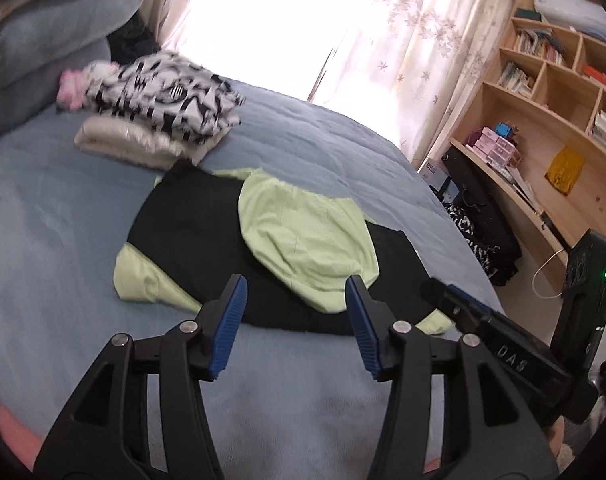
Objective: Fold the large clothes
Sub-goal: 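Withdraw both open tools from the folded jacket, then grasp the green side edge of the jacket with the left tool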
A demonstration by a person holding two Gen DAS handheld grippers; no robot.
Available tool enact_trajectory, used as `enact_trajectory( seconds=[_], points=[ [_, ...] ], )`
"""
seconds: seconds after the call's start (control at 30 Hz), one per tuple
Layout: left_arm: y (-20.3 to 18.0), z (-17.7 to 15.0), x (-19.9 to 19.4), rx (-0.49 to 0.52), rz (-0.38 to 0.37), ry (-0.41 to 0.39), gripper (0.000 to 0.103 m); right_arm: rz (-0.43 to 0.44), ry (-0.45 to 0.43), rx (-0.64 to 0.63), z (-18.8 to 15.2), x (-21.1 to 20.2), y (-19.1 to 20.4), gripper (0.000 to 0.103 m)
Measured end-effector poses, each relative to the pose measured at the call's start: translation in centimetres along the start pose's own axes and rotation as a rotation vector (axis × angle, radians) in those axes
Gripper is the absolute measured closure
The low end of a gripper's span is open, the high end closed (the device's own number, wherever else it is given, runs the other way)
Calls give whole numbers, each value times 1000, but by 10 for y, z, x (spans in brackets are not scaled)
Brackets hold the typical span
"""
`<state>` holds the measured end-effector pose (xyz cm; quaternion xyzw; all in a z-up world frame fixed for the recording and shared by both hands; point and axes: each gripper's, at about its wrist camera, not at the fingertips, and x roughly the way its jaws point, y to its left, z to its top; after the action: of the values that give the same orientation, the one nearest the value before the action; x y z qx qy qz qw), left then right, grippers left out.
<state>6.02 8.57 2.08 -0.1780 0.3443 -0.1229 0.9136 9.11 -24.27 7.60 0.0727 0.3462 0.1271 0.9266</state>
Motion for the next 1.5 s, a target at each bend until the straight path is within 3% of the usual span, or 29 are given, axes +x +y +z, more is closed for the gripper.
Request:
enact_trajectory(
  seconds=[0.27,0.5,0.63,1.03,1.23,1.37,1.5],
  points=[
    [62,-32,60,-247,-4,111,55,-17,58,-7,-8,33,0,52],
    [121,-52,128,-505,-17,205,55,-24,125,10,-11,93,-14,52],
    [146,-60,158,-602,-20,209,55,-14,156,25,-9,132,-24,52],
    [177,-13,227,-618,12,124,55,-26,175,25,22,237,-35,52],
    [173,4,241,-559,31,99,55,-38,160,6,47,284,-34,52],
    [174,14,247,-544,32,91,55,-72,152,-17,54,310,-31,62],
    [175,23,249,-529,36,76,57,-105,180,-29,45,338,-34,66]
  ],
)
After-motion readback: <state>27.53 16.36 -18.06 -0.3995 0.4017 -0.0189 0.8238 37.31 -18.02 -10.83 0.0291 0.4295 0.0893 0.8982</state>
